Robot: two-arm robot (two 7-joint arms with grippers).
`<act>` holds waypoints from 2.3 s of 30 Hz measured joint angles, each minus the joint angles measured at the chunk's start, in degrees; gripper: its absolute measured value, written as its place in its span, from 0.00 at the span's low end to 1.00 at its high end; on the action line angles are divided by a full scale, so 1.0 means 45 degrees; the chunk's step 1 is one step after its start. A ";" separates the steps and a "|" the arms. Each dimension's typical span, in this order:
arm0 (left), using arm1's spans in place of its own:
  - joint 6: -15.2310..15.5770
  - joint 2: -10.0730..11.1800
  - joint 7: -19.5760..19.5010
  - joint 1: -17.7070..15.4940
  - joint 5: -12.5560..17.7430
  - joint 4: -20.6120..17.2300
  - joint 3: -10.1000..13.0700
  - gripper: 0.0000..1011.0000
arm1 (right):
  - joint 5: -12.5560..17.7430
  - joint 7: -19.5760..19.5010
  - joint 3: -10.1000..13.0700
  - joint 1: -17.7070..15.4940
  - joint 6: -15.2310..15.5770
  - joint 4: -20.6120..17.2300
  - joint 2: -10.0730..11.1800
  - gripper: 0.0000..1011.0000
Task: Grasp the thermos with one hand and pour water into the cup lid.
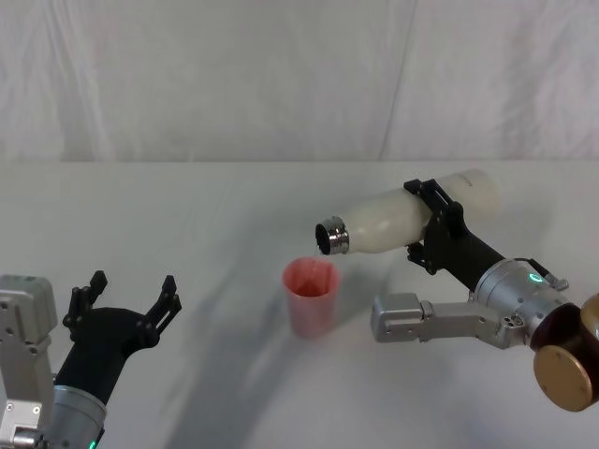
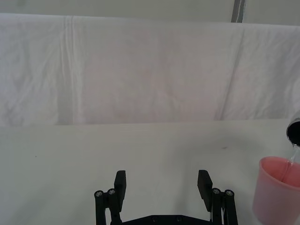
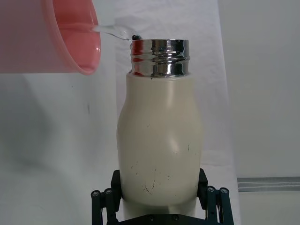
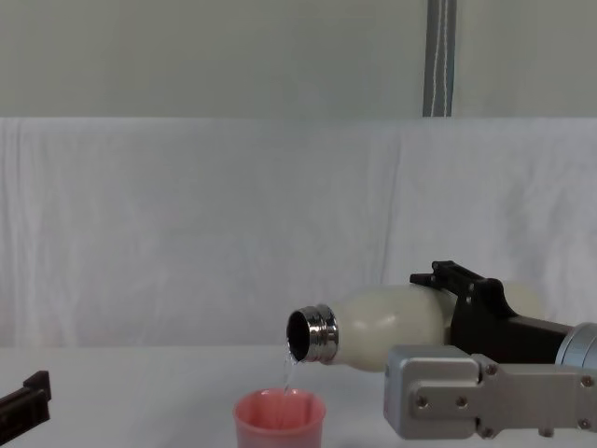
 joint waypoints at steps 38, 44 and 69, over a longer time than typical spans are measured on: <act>0.0000 0.0000 -0.0001 0.0000 0.0000 0.0000 0.0000 0.99 | -0.0101 0.0014 -0.0089 0.0032 0.0039 -0.0078 -0.0020 0.94; 0.0000 0.0000 0.0000 0.0000 0.0000 0.0000 0.0000 0.99 | 0.0222 0.0146 0.0073 -0.0092 0.0053 -0.0196 -0.0059 0.94; 0.0000 0.0000 -0.0002 0.0000 0.0000 0.0000 0.0000 0.99 | 0.5160 0.1254 0.2624 -0.1566 -0.0412 -0.1438 -0.1124 0.94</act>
